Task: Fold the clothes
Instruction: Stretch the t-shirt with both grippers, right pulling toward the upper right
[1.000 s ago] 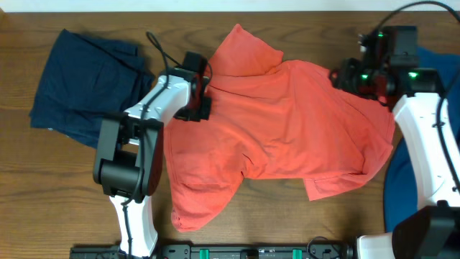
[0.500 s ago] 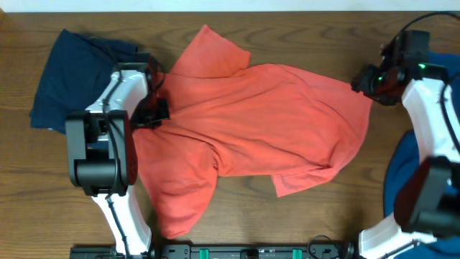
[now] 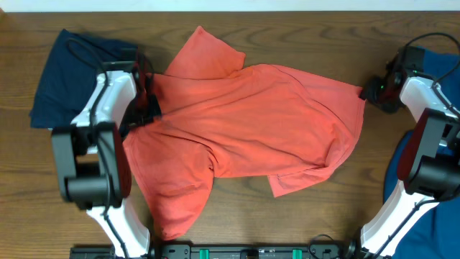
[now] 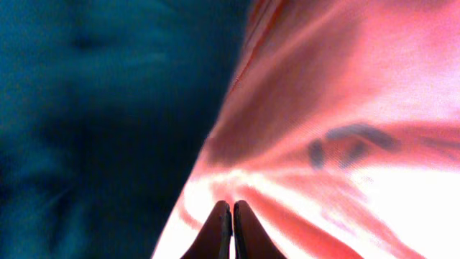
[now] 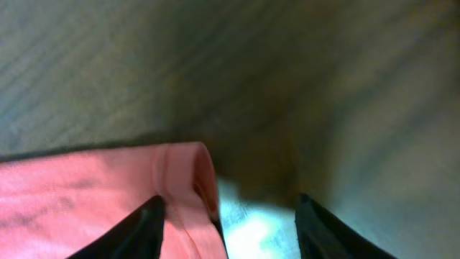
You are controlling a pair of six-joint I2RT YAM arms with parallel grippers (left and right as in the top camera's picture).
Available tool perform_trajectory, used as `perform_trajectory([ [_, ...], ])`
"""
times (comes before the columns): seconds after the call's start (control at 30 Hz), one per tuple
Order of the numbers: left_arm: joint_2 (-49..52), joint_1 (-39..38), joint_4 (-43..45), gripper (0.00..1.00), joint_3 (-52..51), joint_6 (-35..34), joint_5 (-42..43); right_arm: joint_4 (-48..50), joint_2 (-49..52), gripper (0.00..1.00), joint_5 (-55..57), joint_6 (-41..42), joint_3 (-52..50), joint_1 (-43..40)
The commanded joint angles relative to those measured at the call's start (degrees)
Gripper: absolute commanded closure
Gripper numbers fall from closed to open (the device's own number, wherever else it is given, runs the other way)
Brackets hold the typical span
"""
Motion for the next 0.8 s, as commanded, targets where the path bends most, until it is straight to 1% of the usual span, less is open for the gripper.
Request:
perform_trajectory([
  [0.0,-5.2,0.5,-0.1,0.91,-0.1,-1.4,1.7,1.9,3.2,0.52,-8.8,-1.9,-0.3,0.2],
  [0.07,-6.6,0.5,-0.2,0.91,-0.1,-1.4,2.1,3.3,4.1,0.64,-11.5,-2.0,-0.3,0.2],
  [0.17,-7.9,0.4,-0.2,0.89,-0.1,-1.4,2.1,6.1,4.4,0.92,-13.4,-2.2,-0.3,0.2],
  [0.2,-8.0,0.4,-0.2,0.89,-0.1,-1.4,2.1,8.1,4.4,0.99,-13.4,-2.2,-0.2,0.1],
  [0.3,-7.9,0.3,-0.1,0.89,-0.1,-1.4,2.6,17.7,3.9,0.99,-13.4,1.1,0.3,-0.5],
  [0.33,-7.9,0.3,0.0,0.89,-0.1,-1.3,3.8,22.9,3.8,0.99,-13.4,4.2,1.0,-0.8],
  [0.4,-7.9,0.3,0.3,0.89,-0.1,-1.2,6.1,29.9,3.7,0.99,-13.7,7.7,2.1,-1.3],
  [0.47,-7.9,0.1,0.6,0.88,-0.1,-1.2,7.7,37.3,3.7,0.99,-13.8,8.9,3.6,-1.4],
  [0.53,-7.9,-0.3,1.0,0.87,-0.1,-1.1,8.1,42.1,3.7,0.99,-13.7,9.0,4.8,-1.3],
  [0.57,-7.9,-0.7,1.3,0.86,-0.1,-1.1,8.1,43.2,3.7,0.85,-13.7,9.0,5.5,-1.3],
  [0.6,-7.9,-1.1,1.4,0.85,-0.1,-0.8,8.1,43.3,3.7,0.51,-13.8,9.0,6.1,-1.4],
  [0.63,-7.9,-1.7,1.7,0.83,-0.1,0.0,8.1,42.7,3.7,0.36,-14.1,9.0,6.7,-1.5],
  [0.7,-7.9,-2.7,1.8,0.74,-0.1,1.1,8.1,40.6,3.5,0.32,-16.6,9.0,7.3,-1.9],
  [0.77,-7.9,-3.7,1.7,0.69,-0.1,2.6,8.0,37.3,2.8,0.29,-19.5,8.3,7.4,-2.7],
])
